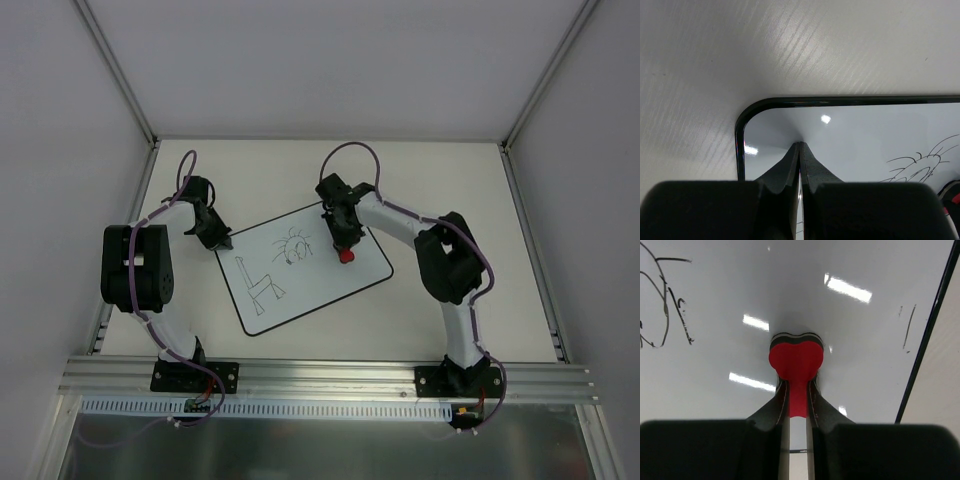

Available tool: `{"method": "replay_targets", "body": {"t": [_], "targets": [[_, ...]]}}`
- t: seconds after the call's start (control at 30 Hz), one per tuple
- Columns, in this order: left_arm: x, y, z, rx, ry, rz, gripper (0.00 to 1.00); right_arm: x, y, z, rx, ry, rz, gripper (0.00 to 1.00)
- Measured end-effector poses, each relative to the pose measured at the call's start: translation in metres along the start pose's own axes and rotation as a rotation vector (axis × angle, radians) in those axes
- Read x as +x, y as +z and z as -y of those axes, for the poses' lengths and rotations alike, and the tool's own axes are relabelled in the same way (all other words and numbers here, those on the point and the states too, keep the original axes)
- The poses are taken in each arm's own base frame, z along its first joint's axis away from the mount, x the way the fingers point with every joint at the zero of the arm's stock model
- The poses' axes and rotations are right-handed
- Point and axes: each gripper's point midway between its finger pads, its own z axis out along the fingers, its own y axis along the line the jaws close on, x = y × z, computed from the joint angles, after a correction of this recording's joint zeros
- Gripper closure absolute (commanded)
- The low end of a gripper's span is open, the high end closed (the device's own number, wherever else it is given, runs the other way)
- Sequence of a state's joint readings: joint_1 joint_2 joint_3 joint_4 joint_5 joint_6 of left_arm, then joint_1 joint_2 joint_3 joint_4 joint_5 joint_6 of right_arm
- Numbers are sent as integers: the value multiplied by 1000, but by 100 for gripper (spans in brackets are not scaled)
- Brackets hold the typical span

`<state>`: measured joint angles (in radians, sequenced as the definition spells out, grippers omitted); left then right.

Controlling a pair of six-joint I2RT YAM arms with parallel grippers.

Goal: Erase the whiteboard

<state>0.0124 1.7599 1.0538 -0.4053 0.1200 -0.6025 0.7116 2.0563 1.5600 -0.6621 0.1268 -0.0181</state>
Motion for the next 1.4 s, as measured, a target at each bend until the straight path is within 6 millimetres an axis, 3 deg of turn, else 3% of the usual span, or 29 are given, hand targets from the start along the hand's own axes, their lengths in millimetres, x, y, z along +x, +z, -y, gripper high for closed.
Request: {"method": "replay_targets", "body": {"t": [0.1, 0.33, 0.53, 0.87, 1.13, 1.4], "targets": [[0, 0, 0, 1, 5, -1, 100, -13, 4, 8, 18, 19, -26, 100], [1, 0, 0, 2, 12, -2, 100, -69, 21, 46, 89, 94, 18, 100], [1, 0, -1, 2, 13, -2, 100, -86, 27, 68, 113, 160, 29, 100], [2, -1, -1, 4, 15, -1, 100, -113, 37, 85, 95, 268, 54, 100], [3, -1, -1, 4, 15, -2, 100, -101, 36, 86, 91, 291, 60, 100], [3, -1, -1, 7, 14, -5, 100, -27, 12, 90, 100, 300, 5, 100]]}}
